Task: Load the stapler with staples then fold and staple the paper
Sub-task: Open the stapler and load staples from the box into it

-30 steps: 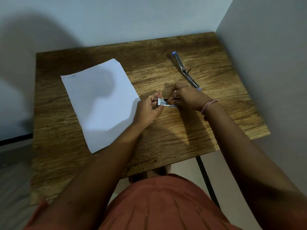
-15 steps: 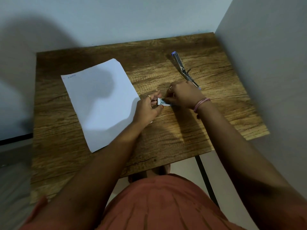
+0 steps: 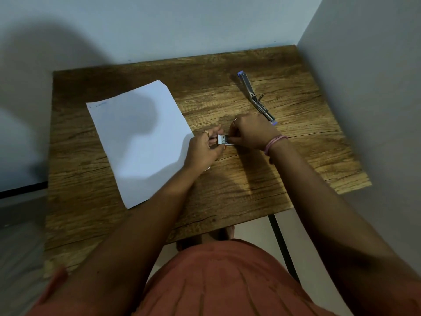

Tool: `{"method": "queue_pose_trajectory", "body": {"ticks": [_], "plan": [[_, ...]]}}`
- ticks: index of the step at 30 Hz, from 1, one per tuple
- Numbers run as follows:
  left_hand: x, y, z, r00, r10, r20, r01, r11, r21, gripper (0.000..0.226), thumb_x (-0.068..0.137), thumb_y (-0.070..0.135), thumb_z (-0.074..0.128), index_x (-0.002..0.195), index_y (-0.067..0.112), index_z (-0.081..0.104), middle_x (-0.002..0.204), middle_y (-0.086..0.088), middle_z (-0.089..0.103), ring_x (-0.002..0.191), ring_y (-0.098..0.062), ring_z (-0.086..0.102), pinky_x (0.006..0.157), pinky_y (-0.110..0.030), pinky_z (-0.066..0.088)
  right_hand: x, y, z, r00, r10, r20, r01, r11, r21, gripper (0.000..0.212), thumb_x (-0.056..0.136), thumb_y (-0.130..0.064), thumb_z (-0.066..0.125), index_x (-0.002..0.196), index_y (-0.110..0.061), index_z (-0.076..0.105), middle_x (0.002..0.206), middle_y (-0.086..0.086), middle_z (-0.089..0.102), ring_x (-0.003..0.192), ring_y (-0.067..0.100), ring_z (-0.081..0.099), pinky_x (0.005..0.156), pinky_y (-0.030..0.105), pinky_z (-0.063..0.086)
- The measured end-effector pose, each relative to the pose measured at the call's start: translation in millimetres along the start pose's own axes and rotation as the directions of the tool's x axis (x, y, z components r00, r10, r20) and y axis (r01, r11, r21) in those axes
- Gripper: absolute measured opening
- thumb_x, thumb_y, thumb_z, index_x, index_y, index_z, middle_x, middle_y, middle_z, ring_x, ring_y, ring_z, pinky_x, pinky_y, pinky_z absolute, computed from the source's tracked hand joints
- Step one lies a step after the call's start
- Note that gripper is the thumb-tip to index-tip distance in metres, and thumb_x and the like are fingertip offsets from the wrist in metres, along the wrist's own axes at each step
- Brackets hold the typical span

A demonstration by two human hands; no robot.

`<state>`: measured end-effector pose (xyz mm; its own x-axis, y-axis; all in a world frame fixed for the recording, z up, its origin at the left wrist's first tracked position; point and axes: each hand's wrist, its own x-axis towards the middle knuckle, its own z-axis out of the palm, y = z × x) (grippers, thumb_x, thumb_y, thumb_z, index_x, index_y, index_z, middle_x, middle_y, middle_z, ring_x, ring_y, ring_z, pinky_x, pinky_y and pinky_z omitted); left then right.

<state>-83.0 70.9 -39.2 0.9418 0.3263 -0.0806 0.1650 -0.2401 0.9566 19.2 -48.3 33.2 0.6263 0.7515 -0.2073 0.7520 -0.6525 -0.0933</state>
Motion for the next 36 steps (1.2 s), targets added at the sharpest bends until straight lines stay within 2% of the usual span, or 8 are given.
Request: {"method": "queue_pose_trajectory", "body": {"ticks": [12,14,18,23,28,31,34,36], "plan": [[0,1,-1,1.0,-0.004,-0.004,0.004,1.0,0.016,0.062,0.079,0.0,0.071,0.136,0.01,0.048,0.129,-0.005,0.062,0.115,-0.009,0.057,0.091,-0.008,0.044,-5,12,1,1.0,-0.03,-0.007,0.03,0.946,0.323,0.021,0.083,-0.03,0.07,0.087,-0.01,0.069,0.09,0.006,0.067,0.082,0.019,0.063,0.076,0.035,0.052],[0,0,-1,1.0,-0.013,-0.005,0.013,1.0,0.021,0.062,0.08,0.002,0.071,0.137,0.012,0.048,0.129,-0.003,0.062,0.113,-0.005,0.055,0.088,-0.006,0.044,-8,16,-5,0.999,0.019,-0.04,0.0,0.9,0.436,0.02,0.083,-0.026,0.07,0.085,-0.006,0.069,0.085,0.006,0.07,0.077,0.016,0.065,0.071,0.026,0.052],[0,0,0,1.0,-0.009,-0.004,0.009,1.0,0.019,0.061,0.08,0.002,0.071,0.136,0.01,0.049,0.128,-0.006,0.062,0.116,-0.012,0.057,0.094,-0.014,0.045,-10,34,-14,0.976,0.201,-0.08,-0.12,0.813,0.57,0.019,0.084,-0.021,0.069,0.088,-0.002,0.067,0.089,0.01,0.071,0.085,0.021,0.067,0.081,0.032,0.053],[0,-1,-1,1.0,-0.023,-0.011,0.023,1.0,0.017,0.061,0.08,0.002,0.071,0.136,0.011,0.049,0.128,-0.005,0.062,0.116,-0.014,0.058,0.096,-0.019,0.046,2,48,-7,0.936,0.343,0.073,-0.326,0.775,0.541,0.035,0.082,-0.03,0.071,0.089,0.004,0.069,0.093,0.019,0.071,0.092,0.029,0.066,0.088,0.047,0.051],[0,0,-1,1.0,-0.014,-0.01,0.014,1.0,0.022,0.061,0.08,0.002,0.072,0.136,0.011,0.049,0.128,-0.005,0.062,0.115,-0.01,0.058,0.092,-0.008,0.044,15,42,4,0.917,0.387,0.094,-0.369,0.738,0.564,0.03,0.083,-0.029,0.07,0.092,-0.001,0.07,0.096,0.015,0.071,0.094,0.026,0.066,0.089,0.044,0.052],[0,0,-1,1.0,-0.013,-0.014,0.013,1.0,0.022,0.061,0.079,0.002,0.072,0.136,0.011,0.049,0.127,-0.004,0.063,0.114,-0.008,0.057,0.092,-0.007,0.043,11,45,7,0.916,0.383,0.116,-0.354,0.642,0.68,0.016,0.085,-0.018,0.066,0.088,-0.003,0.069,0.087,0.013,0.071,0.085,0.024,0.066,0.078,0.038,0.054],[-1,1,0,1.0,-0.016,-0.013,0.016,1.0,0.004,0.062,0.079,0.0,0.071,0.136,0.01,0.049,0.127,-0.006,0.063,0.116,-0.014,0.058,0.1,-0.02,0.045,-7,47,12,0.916,0.377,0.133,-0.324,0.505,0.8,0.009,0.087,-0.01,0.062,0.08,-0.014,0.065,0.08,0.003,0.067,0.07,0.013,0.061,0.062,0.025,0.05],[-1,1,0,1.0,-0.011,-0.015,0.011,1.0,0.004,0.061,0.079,-0.001,0.071,0.136,0.01,0.049,0.127,-0.007,0.062,0.117,-0.016,0.058,0.102,-0.026,0.045,-22,48,17,0.937,0.331,0.11,-0.251,0.42,0.872,0.006,0.088,-0.007,0.061,0.084,-0.01,0.064,0.08,-0.004,0.065,0.069,0.005,0.062,0.061,0.019,0.05]]}}
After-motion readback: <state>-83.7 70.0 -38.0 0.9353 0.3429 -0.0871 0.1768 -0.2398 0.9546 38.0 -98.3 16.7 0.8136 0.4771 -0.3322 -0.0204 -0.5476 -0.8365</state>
